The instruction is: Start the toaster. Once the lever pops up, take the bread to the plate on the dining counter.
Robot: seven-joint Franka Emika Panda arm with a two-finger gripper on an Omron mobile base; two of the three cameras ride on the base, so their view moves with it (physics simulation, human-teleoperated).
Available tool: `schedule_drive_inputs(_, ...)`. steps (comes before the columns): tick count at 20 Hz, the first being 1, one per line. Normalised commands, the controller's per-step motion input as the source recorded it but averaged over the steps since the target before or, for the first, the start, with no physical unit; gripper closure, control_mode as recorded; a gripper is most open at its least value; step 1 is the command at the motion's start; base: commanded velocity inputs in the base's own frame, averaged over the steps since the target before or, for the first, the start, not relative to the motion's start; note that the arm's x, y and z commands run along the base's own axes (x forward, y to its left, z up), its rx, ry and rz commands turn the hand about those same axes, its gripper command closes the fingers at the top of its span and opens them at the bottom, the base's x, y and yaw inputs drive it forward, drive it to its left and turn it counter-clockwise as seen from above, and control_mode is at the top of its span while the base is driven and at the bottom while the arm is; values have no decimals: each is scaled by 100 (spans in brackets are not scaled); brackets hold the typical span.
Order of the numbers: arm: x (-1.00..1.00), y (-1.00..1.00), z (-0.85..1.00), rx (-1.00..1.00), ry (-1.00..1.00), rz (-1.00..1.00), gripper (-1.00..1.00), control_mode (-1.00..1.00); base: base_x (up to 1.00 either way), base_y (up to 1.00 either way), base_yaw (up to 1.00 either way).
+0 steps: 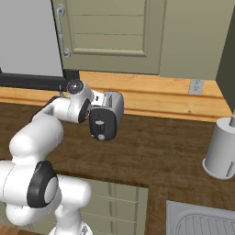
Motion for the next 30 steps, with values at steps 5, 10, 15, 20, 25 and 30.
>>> schedule_drive_inputs(5,9,11,-11,-4,0,0,-100,-100,0,0,0)
schedule_drive_inputs(10,32,18,-14,-11,-2,0,-100,-100,0,0,0)
schedule_drive_inputs(15,32,8,-4,-11,-8,0,-100,-100,0,0,0)
schedule_drive_inputs(20,15,0,-12,-10,-4,-1,-100,-100,0,0,0)
schedule_drive_inputs(25,16,0,-2,-1,0,-4,-100,-100,0,0,0)
schedule_drive_inputs(30,2,0,0,0,1,-5,-100,-100,0,0,0)
